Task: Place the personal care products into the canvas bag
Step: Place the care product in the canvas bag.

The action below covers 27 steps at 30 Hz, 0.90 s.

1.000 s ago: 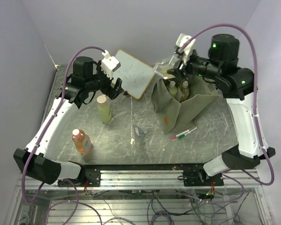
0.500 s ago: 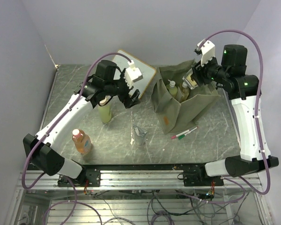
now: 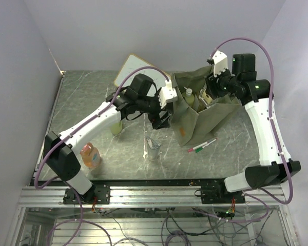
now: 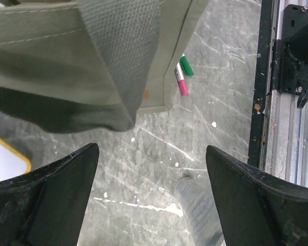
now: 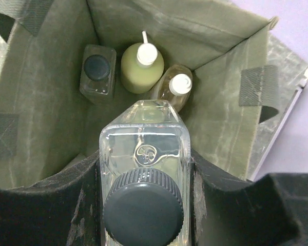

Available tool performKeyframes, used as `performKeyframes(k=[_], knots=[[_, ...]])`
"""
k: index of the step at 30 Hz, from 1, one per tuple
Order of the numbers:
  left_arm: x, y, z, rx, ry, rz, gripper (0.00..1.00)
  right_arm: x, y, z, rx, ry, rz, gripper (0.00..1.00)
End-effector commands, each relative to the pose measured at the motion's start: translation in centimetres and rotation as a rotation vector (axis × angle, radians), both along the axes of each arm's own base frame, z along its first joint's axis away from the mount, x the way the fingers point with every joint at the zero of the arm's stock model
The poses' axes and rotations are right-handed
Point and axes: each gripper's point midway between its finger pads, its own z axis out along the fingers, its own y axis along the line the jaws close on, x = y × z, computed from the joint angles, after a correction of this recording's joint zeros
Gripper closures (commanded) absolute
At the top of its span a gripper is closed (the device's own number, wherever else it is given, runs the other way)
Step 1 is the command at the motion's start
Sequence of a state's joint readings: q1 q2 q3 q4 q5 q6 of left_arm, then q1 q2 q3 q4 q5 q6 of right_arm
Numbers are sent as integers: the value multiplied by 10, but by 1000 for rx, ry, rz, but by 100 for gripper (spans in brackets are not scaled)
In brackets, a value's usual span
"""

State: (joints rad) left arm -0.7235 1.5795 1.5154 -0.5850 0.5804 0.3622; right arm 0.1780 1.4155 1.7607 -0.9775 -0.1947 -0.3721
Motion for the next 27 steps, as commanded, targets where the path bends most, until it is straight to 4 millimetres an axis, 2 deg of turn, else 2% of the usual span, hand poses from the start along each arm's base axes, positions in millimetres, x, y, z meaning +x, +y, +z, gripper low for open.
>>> performKeyframes(k=[1,3,4,8,16,22,27], knots=[[0,-28,17,-76,-43,-44,4,21,6,16,48,-85,-8,100],[2,-36,16,-86,-44,-32,4,24,8,9,51,-62,-8,100],[3,-40,15,-91,-38,-26,1,25,8,4,48,-46,-10,100],[2,-50,12,-108,-13,-27,15,32,7,-15,26,10,-12,100],[-5,-61,4,-131,38,-51,35,46,10,-54,9,79,-6,100],[-6,-60,0,-131,42,-53,59,60,14,-77,10,120,-5,100],[-7,-58,-6,-107,28,-73,84,70,14,-103,-2,151,-13,100]])
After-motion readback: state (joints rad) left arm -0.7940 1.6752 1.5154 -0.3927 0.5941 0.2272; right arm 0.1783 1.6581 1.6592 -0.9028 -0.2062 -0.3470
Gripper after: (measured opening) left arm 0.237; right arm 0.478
